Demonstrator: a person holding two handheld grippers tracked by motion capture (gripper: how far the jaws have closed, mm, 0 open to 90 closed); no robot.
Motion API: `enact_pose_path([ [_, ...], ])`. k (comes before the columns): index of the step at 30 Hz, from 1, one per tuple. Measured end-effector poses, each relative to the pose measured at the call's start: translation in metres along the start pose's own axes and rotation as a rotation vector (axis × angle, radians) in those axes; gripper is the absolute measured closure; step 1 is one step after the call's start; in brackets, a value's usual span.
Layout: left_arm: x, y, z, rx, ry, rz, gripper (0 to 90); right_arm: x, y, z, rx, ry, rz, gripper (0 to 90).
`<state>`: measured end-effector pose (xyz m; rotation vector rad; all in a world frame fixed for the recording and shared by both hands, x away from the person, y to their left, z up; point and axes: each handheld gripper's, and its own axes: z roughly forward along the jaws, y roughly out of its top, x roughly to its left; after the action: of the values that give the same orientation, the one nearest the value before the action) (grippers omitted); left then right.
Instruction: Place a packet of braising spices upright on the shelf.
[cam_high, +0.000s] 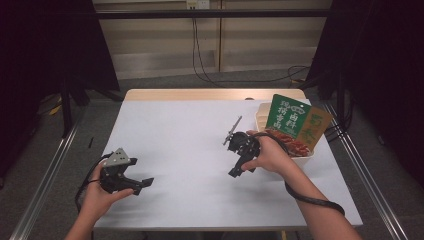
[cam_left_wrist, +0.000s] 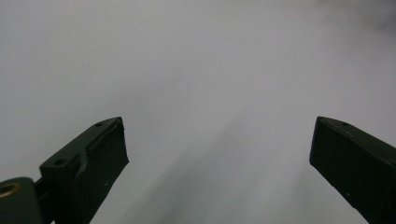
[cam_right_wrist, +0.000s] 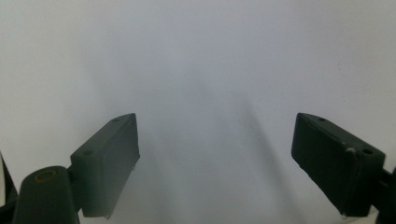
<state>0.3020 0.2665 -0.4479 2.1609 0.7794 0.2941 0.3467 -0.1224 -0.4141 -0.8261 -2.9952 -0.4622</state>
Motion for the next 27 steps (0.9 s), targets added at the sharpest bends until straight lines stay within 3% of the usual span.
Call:
enact_pose_path([
  [22, -0.002, -0.001, 0.003, 0.01, 0.002, 0.004, 3.9, 0.007, -0.017, 0.023, -0.091, 0.028, 0.017, 15.3],
  [24, 0.0, -0.001, 0.003, 0.011, 0.012, 0.018, 3.9, 0.007, -0.019, 0.024, -0.11, 0.036, 0.027, 15.7],
  [27, -0.001, -0.001, 0.004, 0.016, -0.004, 0.006, 3.9, 0.008, -0.021, 0.027, -0.131, 0.057, 0.037, 16.5],
])
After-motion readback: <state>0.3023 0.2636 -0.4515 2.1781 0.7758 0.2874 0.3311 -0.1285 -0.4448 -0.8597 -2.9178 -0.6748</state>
